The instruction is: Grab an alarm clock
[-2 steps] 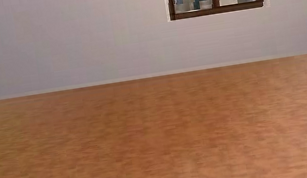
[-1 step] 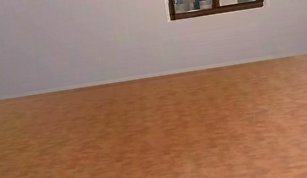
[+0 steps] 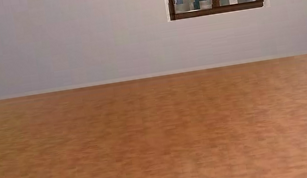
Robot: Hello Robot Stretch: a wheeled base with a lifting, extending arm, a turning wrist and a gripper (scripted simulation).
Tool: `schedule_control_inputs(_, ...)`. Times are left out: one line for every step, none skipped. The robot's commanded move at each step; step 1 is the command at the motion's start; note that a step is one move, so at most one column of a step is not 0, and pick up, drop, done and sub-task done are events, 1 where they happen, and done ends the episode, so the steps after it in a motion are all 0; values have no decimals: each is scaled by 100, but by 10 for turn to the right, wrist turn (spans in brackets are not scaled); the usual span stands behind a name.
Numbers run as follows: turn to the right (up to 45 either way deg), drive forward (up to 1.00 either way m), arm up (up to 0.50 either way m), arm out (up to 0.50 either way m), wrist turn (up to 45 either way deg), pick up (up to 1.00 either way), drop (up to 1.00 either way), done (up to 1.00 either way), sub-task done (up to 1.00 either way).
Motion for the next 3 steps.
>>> schedule_control_inputs(0, 0, 0, 0, 450, 0, 0, 0, 0)
schedule_control_inputs(0, 0, 0, 0, 450, 0, 0, 0, 0)
schedule_control_inputs(0, 0, 0, 0, 450, 0, 0, 0, 0)
